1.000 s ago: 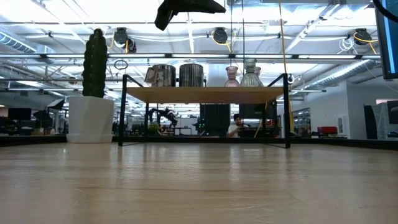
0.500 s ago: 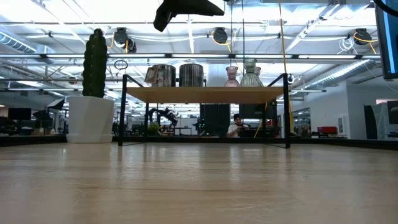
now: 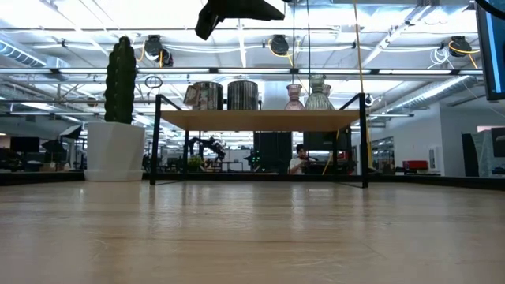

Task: Pick & Place candle stick holders
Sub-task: Put the silver scented candle on the shelf

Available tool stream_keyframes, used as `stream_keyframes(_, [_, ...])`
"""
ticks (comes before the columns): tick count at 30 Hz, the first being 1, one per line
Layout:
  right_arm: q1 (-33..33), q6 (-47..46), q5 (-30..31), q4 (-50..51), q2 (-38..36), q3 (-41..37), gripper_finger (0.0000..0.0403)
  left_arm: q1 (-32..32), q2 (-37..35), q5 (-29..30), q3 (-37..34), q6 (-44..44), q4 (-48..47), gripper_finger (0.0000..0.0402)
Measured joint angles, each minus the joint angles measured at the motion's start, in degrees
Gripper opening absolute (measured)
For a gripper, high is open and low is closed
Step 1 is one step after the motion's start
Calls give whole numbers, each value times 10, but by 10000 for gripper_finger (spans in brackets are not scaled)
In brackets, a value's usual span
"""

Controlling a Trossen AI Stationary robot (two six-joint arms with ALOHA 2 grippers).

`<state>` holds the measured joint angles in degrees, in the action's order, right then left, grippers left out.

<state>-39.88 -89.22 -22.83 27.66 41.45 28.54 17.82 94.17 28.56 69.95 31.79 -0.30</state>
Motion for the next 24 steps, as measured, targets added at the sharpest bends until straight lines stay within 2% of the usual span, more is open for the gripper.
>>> stream_keyframes(8, [0, 5, -11, -4, -3, 0, 264, -2, 0, 0, 0, -2, 0, 122])
stream_keyframes(24, [-41, -46, 98, 8, 27, 1, 265, -2, 0, 0, 0, 0, 0, 122])
